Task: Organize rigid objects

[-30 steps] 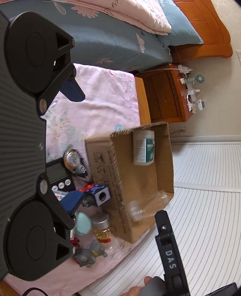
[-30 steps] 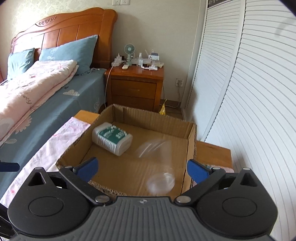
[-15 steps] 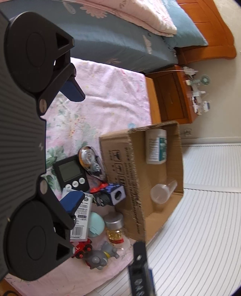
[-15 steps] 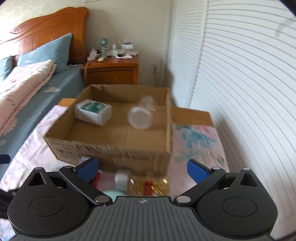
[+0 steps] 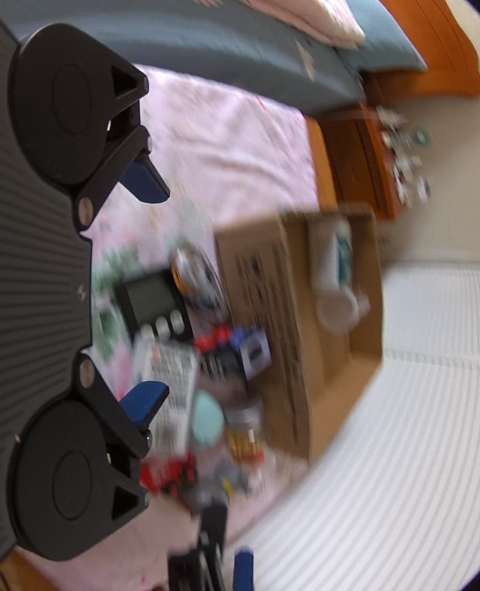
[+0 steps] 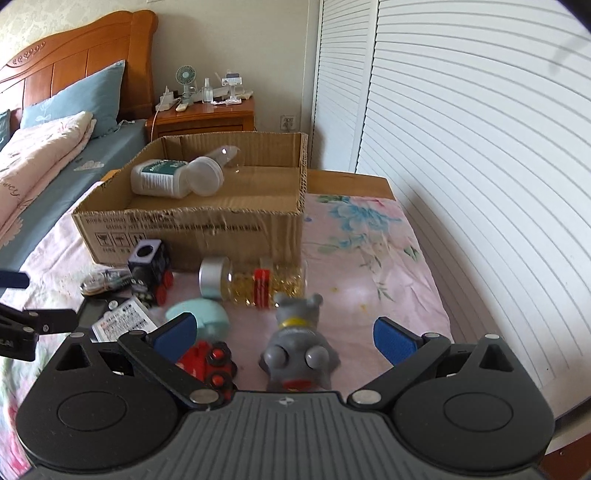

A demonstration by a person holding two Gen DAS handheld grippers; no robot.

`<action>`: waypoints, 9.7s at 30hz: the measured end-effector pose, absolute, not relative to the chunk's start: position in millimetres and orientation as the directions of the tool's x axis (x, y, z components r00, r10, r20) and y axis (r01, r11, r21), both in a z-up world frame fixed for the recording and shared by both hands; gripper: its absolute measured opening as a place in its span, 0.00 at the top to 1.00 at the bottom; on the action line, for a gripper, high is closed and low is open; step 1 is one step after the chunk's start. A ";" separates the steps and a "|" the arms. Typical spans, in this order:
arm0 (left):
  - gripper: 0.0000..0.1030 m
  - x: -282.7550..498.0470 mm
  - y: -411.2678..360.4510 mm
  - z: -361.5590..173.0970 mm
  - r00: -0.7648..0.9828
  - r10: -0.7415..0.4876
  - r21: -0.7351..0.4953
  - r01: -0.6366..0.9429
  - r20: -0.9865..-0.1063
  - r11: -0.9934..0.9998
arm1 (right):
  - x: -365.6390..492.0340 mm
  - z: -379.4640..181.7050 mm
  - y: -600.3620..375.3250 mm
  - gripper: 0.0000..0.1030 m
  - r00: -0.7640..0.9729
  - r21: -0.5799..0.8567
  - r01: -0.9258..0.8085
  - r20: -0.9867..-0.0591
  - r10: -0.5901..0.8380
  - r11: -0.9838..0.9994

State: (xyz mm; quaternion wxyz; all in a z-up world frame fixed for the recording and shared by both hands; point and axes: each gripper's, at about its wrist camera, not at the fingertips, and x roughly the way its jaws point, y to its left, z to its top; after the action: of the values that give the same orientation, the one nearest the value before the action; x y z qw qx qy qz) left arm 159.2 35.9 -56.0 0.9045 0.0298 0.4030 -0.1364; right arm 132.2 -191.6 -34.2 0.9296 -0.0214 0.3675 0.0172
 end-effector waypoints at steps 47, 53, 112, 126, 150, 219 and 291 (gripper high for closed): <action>0.13 143.3 2.8 -90.2 0.484 -0.338 -0.102 0.450 -0.807 0.887 | 164.2 -93.9 -230.5 0.00 0.640 0.014 -0.052 -0.767 0.044 0.999; 0.13 139.2 1.9 -93.3 0.496 -0.323 -0.071 0.460 -0.806 0.885 | 146.7 -99.3 -226.0 0.00 0.685 -0.029 -0.111 -0.726 0.055 0.993; 0.12 132.8 -9.2 -94.9 0.503 -0.280 -0.018 0.463 -0.817 0.886 | 137.7 -80.9 -237.9 0.30 0.570 -0.071 -0.577 -0.748 0.339 0.814; 0.13 130.5 -10.9 -89.2 0.499 -0.289 -0.023 0.474 -0.817 0.880 | 129.8 -73.7 -237.3 0.43 0.594 -0.056 -0.523 -0.739 0.317 0.850; 0.13 177.3 6.6 5.7 0.589 -0.323 0.003 0.484 -0.741 0.875 | 144.7 7.6 -212.5 0.43 0.688 -0.088 -0.511 -0.638 0.345 0.855; 0.01 136.6 71.6 -13.9 0.725 -0.197 -0.038 0.229 -0.660 0.973 | 276.5 36.8 -137.2 0.00 0.680 -0.029 -0.199 -0.724 0.116 0.980; 0.13 177.3 33.8 -100.3 0.624 -0.143 -0.022 0.198 -0.768 0.980 | 131.0 -96.1 -175.9 0.00 0.662 -0.026 -0.124 -0.747 0.063 0.992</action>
State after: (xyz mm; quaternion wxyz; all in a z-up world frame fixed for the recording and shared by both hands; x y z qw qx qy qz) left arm 177.3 33.8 -100.3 0.9004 0.0326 0.4233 -0.0947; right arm 131.0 -175.9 -96.1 0.9109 -0.0374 0.4077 0.0512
